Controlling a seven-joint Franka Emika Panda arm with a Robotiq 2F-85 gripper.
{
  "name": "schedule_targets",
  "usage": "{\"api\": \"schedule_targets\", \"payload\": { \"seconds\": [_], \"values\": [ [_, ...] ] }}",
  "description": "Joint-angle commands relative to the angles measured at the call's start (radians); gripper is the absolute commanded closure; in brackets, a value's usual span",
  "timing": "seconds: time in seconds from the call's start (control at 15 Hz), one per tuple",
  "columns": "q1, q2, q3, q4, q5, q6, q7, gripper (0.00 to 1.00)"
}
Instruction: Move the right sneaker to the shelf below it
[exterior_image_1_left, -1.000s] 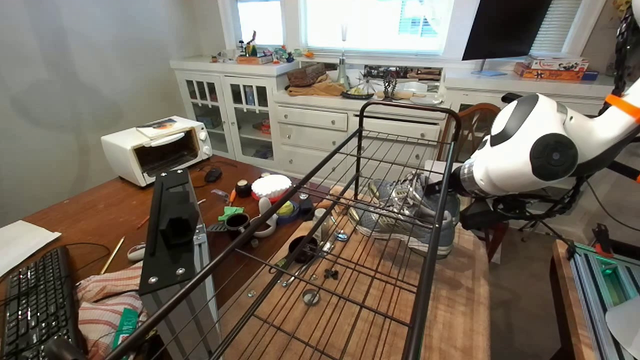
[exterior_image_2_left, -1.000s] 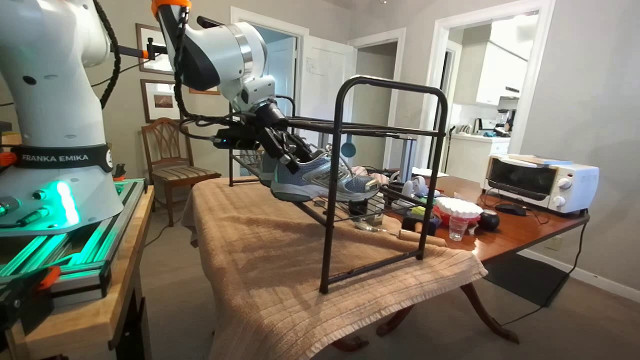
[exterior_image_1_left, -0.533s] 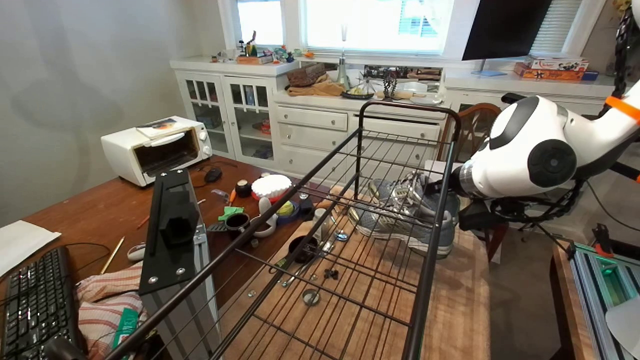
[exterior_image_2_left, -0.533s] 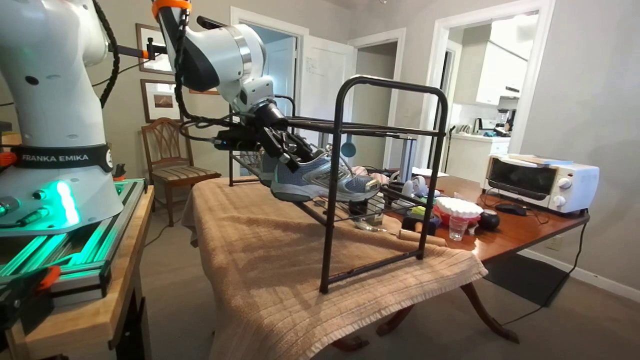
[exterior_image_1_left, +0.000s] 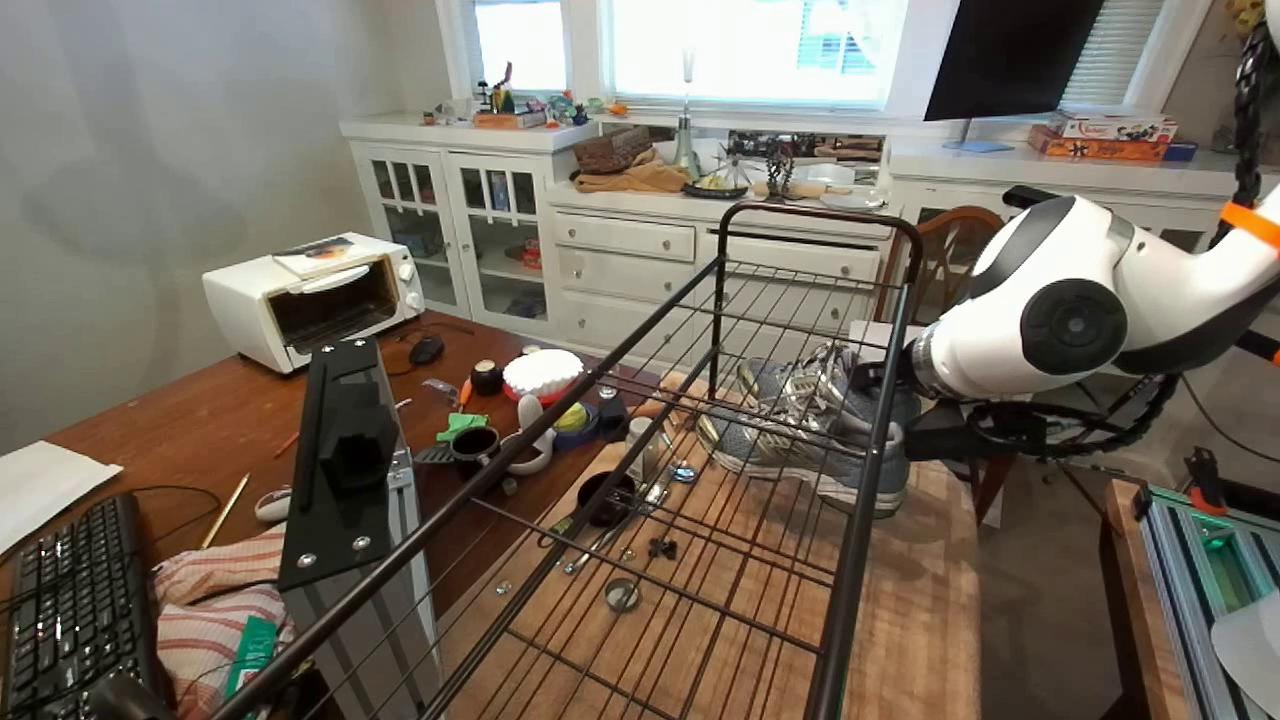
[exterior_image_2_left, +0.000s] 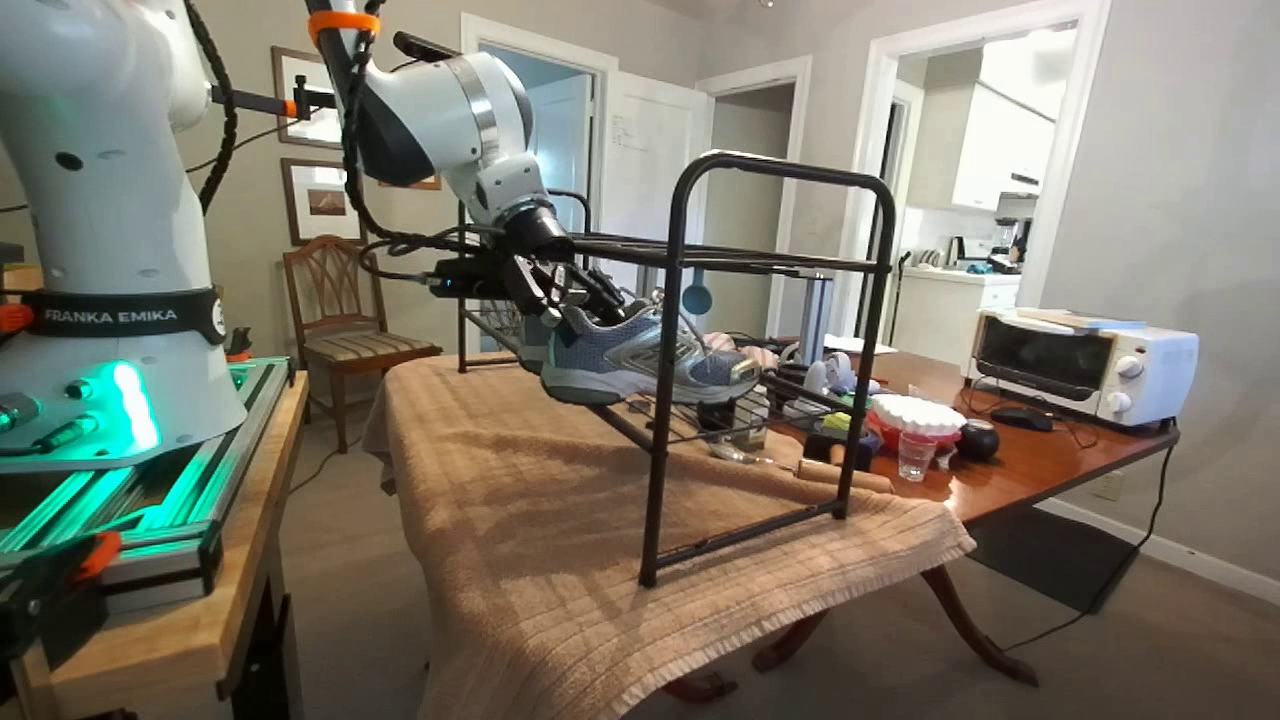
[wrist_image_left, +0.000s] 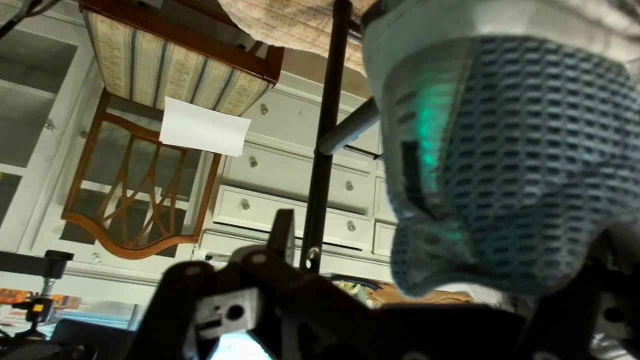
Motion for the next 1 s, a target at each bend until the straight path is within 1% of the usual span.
{"api": "schedule_targets", "payload": {
  "seconds": [0.0,0.13,0.33,0.67,0.93],
  "values": [
    [0.036,0.006,0.015,0.0,0.11,-0.066,0.001,0.0],
    [0.051,0.004,0.026,0.001,0.153,-0.109,0.009,0.0],
    [0.07,-0.004,0.043,0.002,0.185,-0.152,0.016,0.0],
    [0.092,-0.007,0.059,0.004,0.269,-0.168,-0.027,0.0],
    [0.109,-0.014,0.077,0.006,0.326,-0.205,-0.041,0.0]
  ]
}}
